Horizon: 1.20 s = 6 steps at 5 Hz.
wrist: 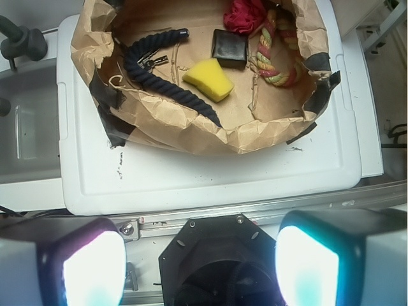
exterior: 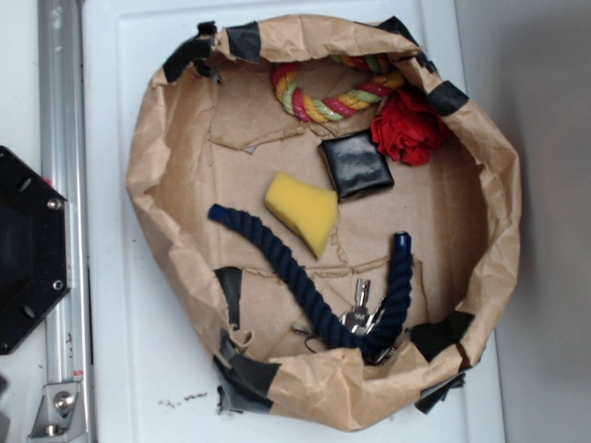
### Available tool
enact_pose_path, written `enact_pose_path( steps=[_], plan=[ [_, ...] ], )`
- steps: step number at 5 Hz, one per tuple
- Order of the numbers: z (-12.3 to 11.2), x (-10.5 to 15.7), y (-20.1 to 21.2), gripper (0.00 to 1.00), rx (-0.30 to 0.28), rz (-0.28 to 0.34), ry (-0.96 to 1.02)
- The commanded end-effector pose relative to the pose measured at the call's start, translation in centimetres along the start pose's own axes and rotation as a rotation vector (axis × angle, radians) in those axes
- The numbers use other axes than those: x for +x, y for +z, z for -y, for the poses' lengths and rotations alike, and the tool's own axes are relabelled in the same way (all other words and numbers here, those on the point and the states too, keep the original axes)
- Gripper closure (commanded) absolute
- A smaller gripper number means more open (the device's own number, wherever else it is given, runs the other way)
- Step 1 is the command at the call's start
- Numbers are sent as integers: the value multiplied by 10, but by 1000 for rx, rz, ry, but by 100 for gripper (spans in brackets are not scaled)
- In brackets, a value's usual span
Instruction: Grab the blue rope.
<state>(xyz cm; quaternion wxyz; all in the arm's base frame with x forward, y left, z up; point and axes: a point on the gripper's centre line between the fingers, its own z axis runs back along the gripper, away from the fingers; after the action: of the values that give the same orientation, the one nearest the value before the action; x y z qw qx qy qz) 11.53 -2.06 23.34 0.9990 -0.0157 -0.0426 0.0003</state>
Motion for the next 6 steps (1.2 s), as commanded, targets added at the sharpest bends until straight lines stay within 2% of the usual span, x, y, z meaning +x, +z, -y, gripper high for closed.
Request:
enact_pose_path(
  steps=[1,2,3,4,5,6],
  plan=[
    [-9,96,-59,0,124,116,-120],
    [-11,121,-78,0,66,143,-171],
    [-9,143,-122,0,-60,115,-300],
    [7,148,-157,0,-35,110,-417],
    [35,155,-191,0,-5,130,-607],
    [65,140,-201,0,-34,75,-856]
  ],
)
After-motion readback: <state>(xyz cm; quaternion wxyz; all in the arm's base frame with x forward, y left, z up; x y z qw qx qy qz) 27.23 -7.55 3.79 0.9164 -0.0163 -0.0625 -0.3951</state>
